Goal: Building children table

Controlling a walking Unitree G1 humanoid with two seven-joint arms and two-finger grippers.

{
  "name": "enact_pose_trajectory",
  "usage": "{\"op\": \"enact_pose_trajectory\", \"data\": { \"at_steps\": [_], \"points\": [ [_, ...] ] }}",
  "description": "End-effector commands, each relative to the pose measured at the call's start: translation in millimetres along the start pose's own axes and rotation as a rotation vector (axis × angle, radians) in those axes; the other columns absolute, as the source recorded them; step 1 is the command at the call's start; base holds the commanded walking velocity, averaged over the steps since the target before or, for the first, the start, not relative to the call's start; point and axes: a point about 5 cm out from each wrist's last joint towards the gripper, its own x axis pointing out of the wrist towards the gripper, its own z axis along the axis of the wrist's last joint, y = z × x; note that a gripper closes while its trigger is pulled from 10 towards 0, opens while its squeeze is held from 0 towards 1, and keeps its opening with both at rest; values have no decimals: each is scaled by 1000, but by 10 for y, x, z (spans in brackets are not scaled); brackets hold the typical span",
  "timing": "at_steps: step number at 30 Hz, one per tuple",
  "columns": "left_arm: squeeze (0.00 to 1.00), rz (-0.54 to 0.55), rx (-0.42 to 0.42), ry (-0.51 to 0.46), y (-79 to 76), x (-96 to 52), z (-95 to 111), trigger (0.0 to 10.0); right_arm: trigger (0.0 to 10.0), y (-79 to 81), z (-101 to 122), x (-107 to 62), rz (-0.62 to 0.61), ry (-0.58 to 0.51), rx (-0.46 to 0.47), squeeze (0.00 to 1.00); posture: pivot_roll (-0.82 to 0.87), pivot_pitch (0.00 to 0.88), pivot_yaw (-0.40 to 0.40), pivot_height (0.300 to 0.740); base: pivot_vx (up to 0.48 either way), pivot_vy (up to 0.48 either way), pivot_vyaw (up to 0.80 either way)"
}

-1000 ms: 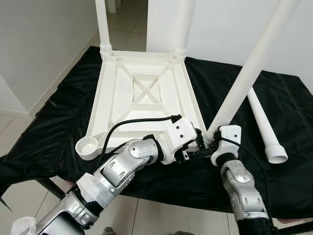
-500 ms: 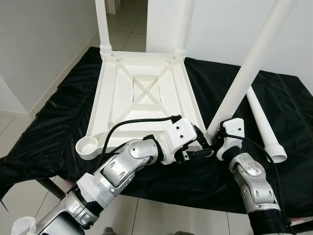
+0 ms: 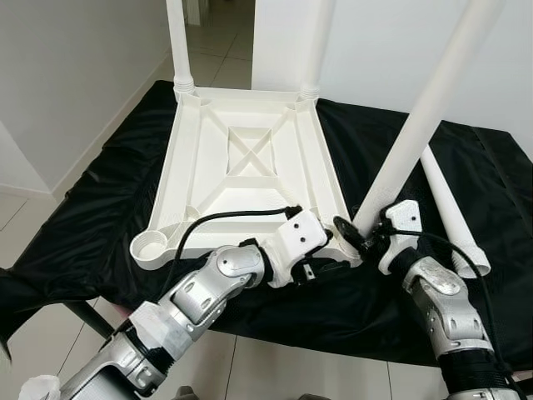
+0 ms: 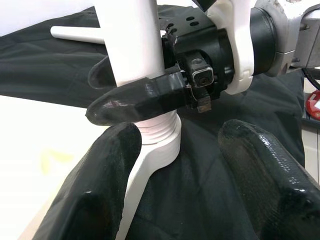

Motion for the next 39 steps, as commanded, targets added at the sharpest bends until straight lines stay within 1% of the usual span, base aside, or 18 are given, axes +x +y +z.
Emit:
{"op": "enact_pose_trajectory", "data": {
  "at_steps": [1, 6, 7, 10, 13, 15, 17, 18, 20, 23, 25, 28, 30, 31, 33, 34, 35, 39],
  "points": [
    [0, -130, 18, 1, -60, -6, 14, 10000, 0, 31, -110, -30, 22, 50, 7, 0, 26, 0, -42, 740, 0, 0, 0],
    [0, -130, 20, -3, -52, 8, 23, 10000, 0, 67, -165, -66, 5, 51, 35, 0, 18, 0, -37, 740, 0, 0, 0],
    [0, -132, 21, -5, -51, 12, 27, 10000, 10000, 72, -167, -67, -18, 48, 47, 0, 11, 0, -33, 740, 0, 0, 0],
    [0, -135, 22, -6, -46, 18, 33, 10000, 10000, 80, -149, -66, -63, 35, 65, 0, 10, 0, -32, 740, 0, 0, 0],
    [0, -137, 24, -9, -43, 23, 39, 10000, 10000, 72, -154, -51, -174, 54, 42, 0, 6, 0, -31, 740, 0, 0, 0],
    [0, -137, 24, -9, -43, 23, 39, 10000, 10000, 72, -154, -51, -174, 54, 42, 0, 6, 0, -31, 740, 0, 0, 0],
    [0, -140, 23, -10, -46, 26, 40, 10000, 10000, 93, -158, -25, -270, 62, 49, 0, 0, 0, -28, 740, 0, 0, 0],
    [0, -140, 23, -10, -46, 26, 40, 10000, 10000, 93, -158, -25, -270, 62, 49, 0, 0, 0, -28, 740, 0, 0, 0],
    [0, -144, 22, -11, -52, 35, 40, 10000, 10000, 192, -142, 18, -383, 58, 98, 0, 0, 0, -27, 740, 0, 0, 0],
    [0, -144, 22, -12, -51, 34, 41, 10000, 10000, 211, -141, 26, -400, 60, 109, 0, 0, 0, -27, 740, 0, 0, 0],
    [0, -146, 22, -12, -51, 34, 42, 10000, 10000, 255, -130, 42, -472, 60, 125, 0, -1, 0, -27, 740, 0, 0, 0],
    [0, -146, 21, -12, -51, 33, 42, 10000, 10000, 272, -121, 48, -501, 58, 126, 0, -1, 0, -27, 740, 0, 0, 0],
    [0, -148, 22, -13, -59, 32, 42, 10000, 10000, 336, -94, 69, -610, 52, 146, 0, 1, 0, -27, 740, 0, 0, 0],
    [0, -148, 22, -13, -59, 32, 42, 10000, 10000, 336, -94, 69, -610, 52, 146, 0, 1, 0, -27, 740, 0, 0, 0],
    [0, -149, 22, -14, -70, 30, 45, 10000, 10000, 412, -57, 94, -712, 41, 162, 0, 5, 0, -28, 740, 0, 0, 0],
    [0, -149, 22, -14, -70, 30, 45, 10000, 10000, 412, -57, 94, -712, 41, 162, 0, 5, 0, -28, 740, 0, 0, 0],
    [0, -149, 21, -15, -72, 30, 46, 10000, 10000, 460, -44, 117, -734, 37, 174, 0, 7, 0, -28, 740, 0, 0, 0],
    [0, -147, 20, -15, -69, 28, 47, 10000, 10000, 553, -14, 175, -715, 29, 199, 0, 10, 0, -28, 740, 0, 0, 0]
  ]
}}
